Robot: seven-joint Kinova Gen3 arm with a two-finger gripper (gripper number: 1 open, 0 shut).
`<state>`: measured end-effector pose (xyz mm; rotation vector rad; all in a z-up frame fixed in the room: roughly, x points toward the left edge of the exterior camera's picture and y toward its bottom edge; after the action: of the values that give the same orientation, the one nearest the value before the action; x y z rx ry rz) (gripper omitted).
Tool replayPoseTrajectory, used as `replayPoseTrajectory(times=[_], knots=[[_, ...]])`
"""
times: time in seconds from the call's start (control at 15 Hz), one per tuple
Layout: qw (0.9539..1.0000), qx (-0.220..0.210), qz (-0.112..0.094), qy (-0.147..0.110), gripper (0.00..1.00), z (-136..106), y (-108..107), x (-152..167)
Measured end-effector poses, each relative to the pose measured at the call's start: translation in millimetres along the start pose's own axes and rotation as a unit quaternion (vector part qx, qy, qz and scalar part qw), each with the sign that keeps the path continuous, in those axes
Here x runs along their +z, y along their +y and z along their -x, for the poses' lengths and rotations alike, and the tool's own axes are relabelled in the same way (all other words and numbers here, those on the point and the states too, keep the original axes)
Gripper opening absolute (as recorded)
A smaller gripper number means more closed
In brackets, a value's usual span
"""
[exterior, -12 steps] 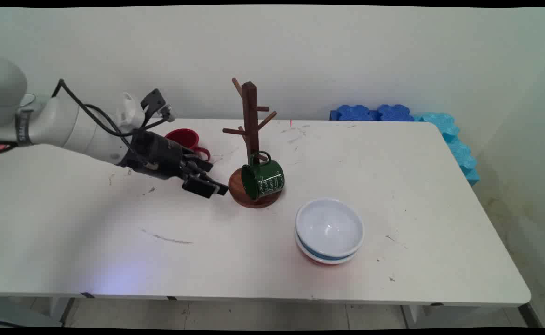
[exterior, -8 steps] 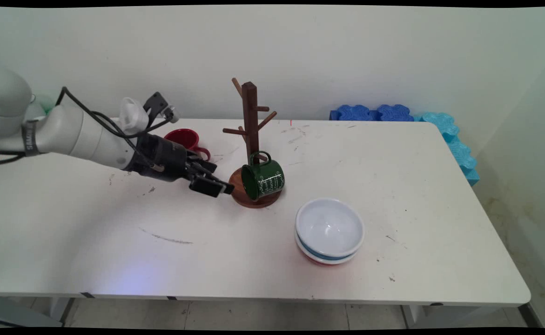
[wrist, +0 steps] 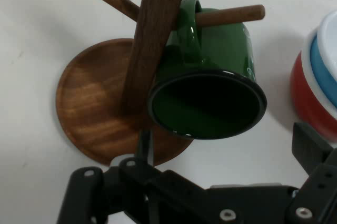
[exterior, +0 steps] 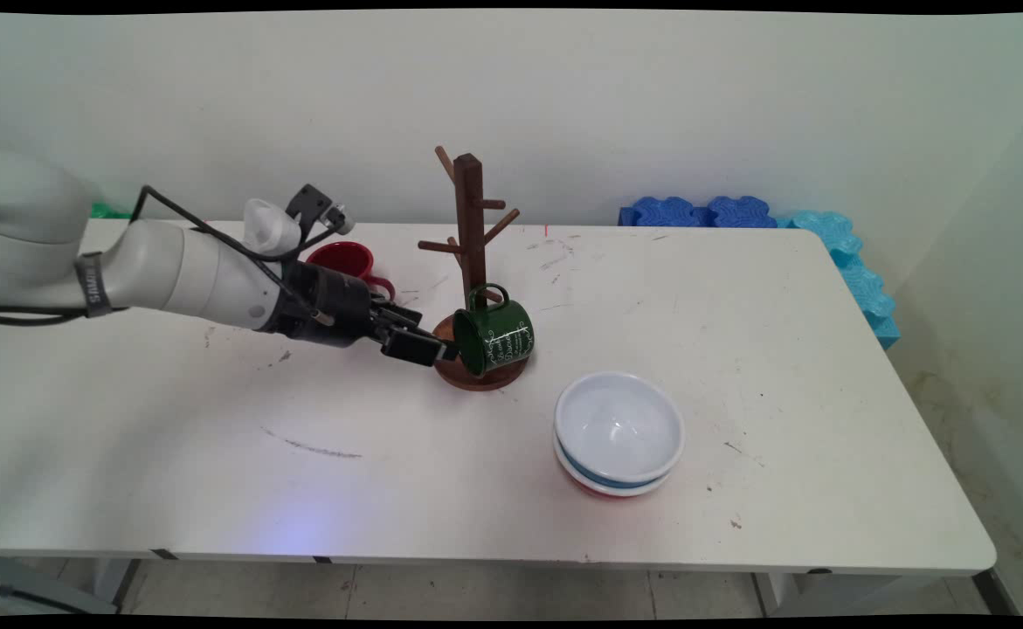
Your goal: Pick up the green mug from the rack
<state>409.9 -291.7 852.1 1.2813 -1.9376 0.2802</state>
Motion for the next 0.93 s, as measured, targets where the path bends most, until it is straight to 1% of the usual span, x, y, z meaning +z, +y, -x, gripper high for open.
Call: replayPoseTrajectory(times=[0.27, 0.93], knots=[[0.9998, -0.021, 0.003, 0.003, 1.00, 3, 4, 9], [0.9981, -0.059, 0.014, 0.010, 1.00, 7, 16, 26]])
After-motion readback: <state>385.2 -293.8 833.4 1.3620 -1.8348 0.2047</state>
